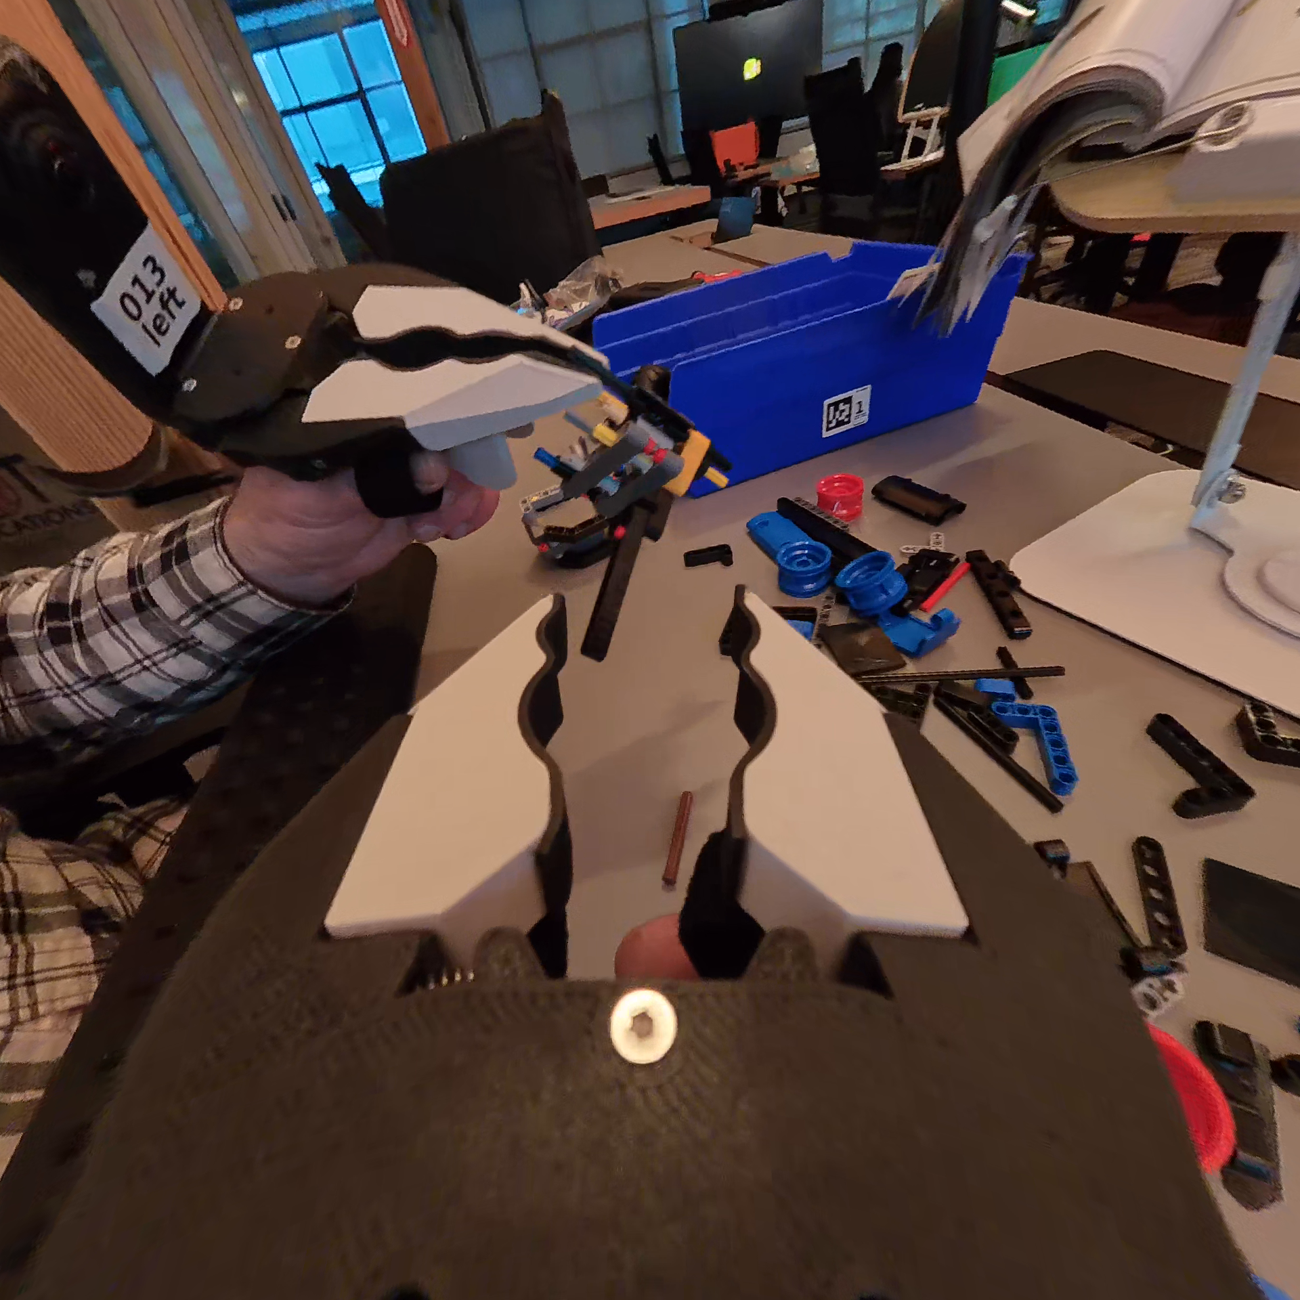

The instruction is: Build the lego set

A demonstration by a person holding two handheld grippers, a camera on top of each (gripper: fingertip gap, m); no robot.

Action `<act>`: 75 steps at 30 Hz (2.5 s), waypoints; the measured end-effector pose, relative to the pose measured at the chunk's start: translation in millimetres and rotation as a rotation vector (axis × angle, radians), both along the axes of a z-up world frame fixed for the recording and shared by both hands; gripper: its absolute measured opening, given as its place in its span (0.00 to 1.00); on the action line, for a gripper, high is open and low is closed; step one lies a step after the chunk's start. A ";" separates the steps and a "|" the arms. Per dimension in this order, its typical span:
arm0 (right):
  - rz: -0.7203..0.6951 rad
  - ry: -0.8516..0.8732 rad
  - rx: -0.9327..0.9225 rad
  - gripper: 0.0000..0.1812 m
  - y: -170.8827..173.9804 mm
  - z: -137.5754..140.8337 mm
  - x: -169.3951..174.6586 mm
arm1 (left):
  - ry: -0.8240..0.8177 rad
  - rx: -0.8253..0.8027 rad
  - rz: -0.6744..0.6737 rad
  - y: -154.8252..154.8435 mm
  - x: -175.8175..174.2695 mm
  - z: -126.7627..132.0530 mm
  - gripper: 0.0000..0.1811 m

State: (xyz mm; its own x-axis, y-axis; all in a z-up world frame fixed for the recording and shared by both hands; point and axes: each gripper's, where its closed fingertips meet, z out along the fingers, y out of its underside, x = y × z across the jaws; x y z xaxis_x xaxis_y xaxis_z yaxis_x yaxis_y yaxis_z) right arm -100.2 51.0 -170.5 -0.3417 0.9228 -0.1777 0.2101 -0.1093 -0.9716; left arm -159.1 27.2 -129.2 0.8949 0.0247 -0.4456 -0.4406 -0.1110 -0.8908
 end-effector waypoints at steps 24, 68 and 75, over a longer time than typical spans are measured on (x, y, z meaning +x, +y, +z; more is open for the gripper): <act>0.020 -0.121 0.196 0.18 -27.4 -34.2 -9.9 | -0.062 0.057 -0.007 1.6 16.3 0.3 0.00; 0.085 -0.282 0.302 0.02 -38.7 -65.9 -0.6 | -0.142 -0.215 -0.161 -56.2 29.5 -57.5 0.01; 0.107 -0.353 0.396 0.03 -46.4 -88.4 -0.9 | -0.047 -0.248 -0.124 -59.8 26.4 -68.9 0.00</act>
